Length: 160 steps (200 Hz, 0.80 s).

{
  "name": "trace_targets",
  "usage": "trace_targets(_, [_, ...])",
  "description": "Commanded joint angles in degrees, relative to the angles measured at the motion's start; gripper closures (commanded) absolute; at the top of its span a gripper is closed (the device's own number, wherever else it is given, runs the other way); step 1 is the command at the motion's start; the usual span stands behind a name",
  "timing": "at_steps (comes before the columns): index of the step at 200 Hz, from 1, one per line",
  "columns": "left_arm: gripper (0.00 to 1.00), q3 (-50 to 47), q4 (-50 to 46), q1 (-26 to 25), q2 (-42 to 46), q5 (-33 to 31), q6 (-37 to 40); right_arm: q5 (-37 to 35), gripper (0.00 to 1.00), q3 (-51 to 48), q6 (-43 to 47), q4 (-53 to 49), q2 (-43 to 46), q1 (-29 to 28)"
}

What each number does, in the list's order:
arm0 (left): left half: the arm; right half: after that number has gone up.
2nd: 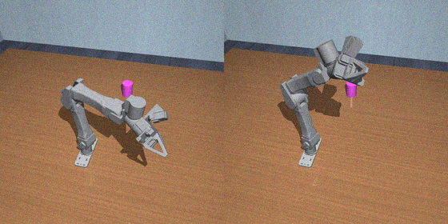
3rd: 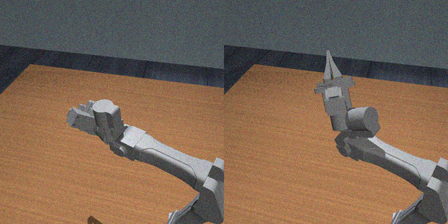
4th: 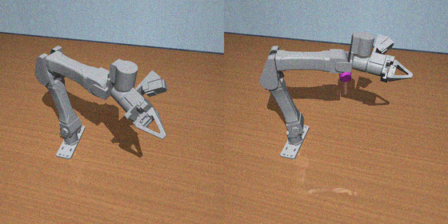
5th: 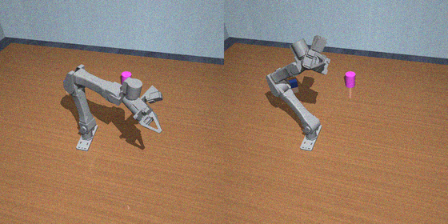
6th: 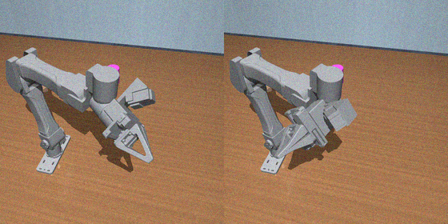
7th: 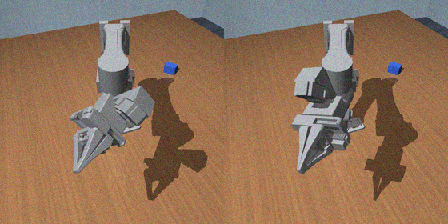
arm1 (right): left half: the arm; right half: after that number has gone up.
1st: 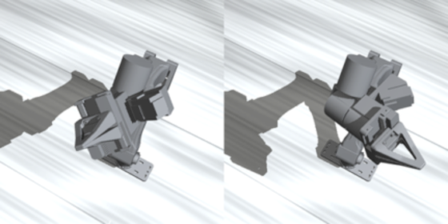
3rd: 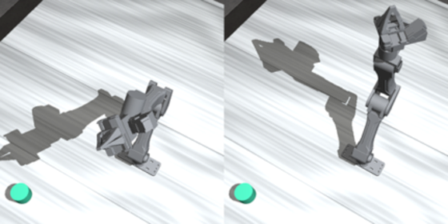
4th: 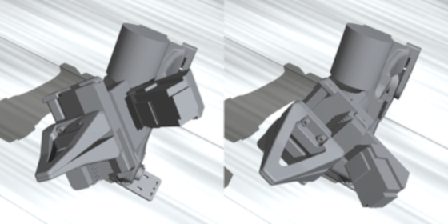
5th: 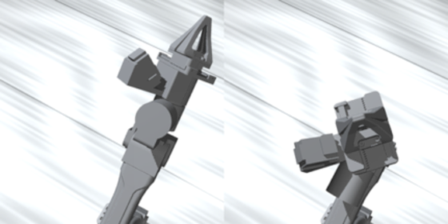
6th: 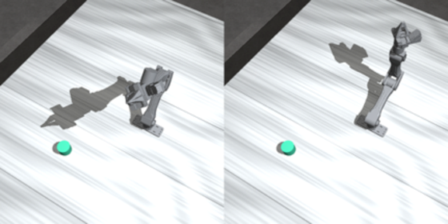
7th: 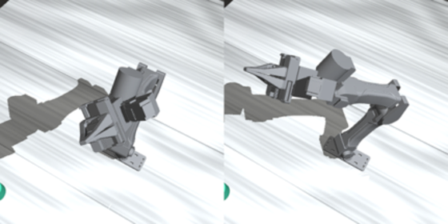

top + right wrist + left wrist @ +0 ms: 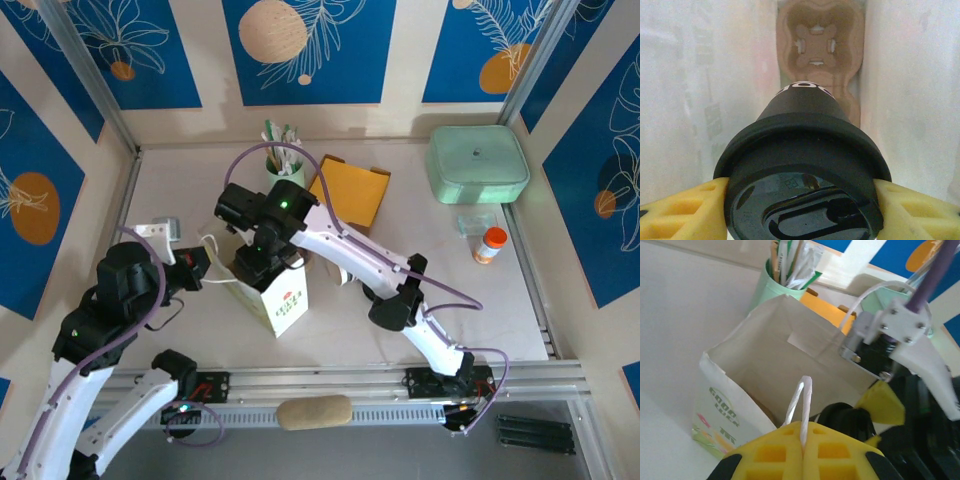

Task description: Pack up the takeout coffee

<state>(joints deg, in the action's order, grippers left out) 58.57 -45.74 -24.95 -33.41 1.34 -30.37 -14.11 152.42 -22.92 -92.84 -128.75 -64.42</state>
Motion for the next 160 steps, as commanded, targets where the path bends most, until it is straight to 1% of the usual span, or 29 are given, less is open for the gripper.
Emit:
trace_targets(1, [1.00,-0.64,2.45,0.43,1.04,4.63,-1.42,1.04,0.49,-1.09,0.90,-8.76,4.20,0.45])
trace_targets(33, [1.00,-1.34,3.75,0.43,1.63,6.52,-2.73,2.04,0.49,-1.89,1.18,-8.79,4.21,0.50])
trace_targets(104, [1.00,-3.28,3.81,0.43,2.54,6.46,-2.68,2.31,0.50,-5.46,1.84,-8.76,3.64,-0.35])
trace_targets(160, [1.00,-3.90,3.61,0.43,3.00,5.87,-2.62,-3.80,0.51,-3.40,4.33,-8.63,1.33,-2.62])
